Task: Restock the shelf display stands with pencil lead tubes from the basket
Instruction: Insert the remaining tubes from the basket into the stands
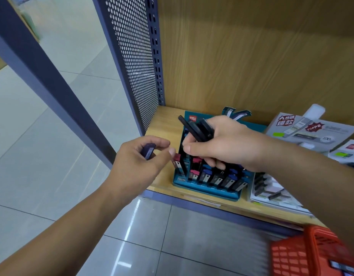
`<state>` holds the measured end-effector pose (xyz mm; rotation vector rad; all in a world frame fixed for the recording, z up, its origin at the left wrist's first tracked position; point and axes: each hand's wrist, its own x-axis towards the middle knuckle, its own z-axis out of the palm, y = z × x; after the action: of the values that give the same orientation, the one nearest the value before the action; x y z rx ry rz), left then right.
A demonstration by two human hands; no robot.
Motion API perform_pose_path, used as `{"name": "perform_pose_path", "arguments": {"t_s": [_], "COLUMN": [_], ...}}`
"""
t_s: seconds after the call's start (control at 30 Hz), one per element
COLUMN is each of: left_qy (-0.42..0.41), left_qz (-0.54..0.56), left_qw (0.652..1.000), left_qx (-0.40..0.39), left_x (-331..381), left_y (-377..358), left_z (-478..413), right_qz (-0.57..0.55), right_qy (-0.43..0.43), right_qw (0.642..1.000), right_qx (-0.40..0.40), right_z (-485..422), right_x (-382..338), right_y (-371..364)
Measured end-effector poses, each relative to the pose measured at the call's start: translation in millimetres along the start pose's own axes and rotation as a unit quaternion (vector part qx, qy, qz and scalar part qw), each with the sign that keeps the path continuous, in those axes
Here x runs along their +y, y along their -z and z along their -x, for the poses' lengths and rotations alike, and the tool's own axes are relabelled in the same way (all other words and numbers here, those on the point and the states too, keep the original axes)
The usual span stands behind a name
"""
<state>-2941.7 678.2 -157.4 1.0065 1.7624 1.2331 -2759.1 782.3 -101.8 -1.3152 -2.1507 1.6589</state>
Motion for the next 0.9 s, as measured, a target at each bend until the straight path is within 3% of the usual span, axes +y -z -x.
{"name": "perform_pose_path", "arguments": {"t_s": [0.07, 0.2, 0.47, 0.57, 0.7, 0.9], "left_qy": [0.007, 0.031, 0.004, 0.003, 0.005, 0.033], "left_qz": [0.068, 0.134, 0.103, 0.079, 0.039, 0.04], "left_qw": [0.998, 0.988, 0.989, 0.994, 0.999, 0.995], "left_qx": [0.007, -0.076, -0.105, -0.078, 0.015, -0.09], "left_x": [16.9, 50.6, 65.7, 72.0, 67.5, 76.3], "left_y": [-1.6, -8.5, -11.5, -11.6, -7.9, -32.2], "left_z": [0.4, 4.3, 14.6, 18.4, 18.0, 54.1], "right_qz": [-0.104, -0.168, -0.312, -0.365, -0.463, -0.577], "right_qy": [-0.029, -0.046, -0.065, -0.101, -0.097, -0.05], "right_qw": [0.991, 0.971, 0.926, 0.911, 0.878, 0.814], "right_qx": [-0.074, -0.165, -0.202, -0.161, -0.073, 0.04], "right_z": [9.8, 24.4, 41.0, 45.9, 51.9, 50.5], "right_x": [-0.6, -5.6, -3.7, -7.3, -6.5, -1.7], "right_y": [3.6, 4.6, 4.4, 0.2, -0.2, 1.8]}}
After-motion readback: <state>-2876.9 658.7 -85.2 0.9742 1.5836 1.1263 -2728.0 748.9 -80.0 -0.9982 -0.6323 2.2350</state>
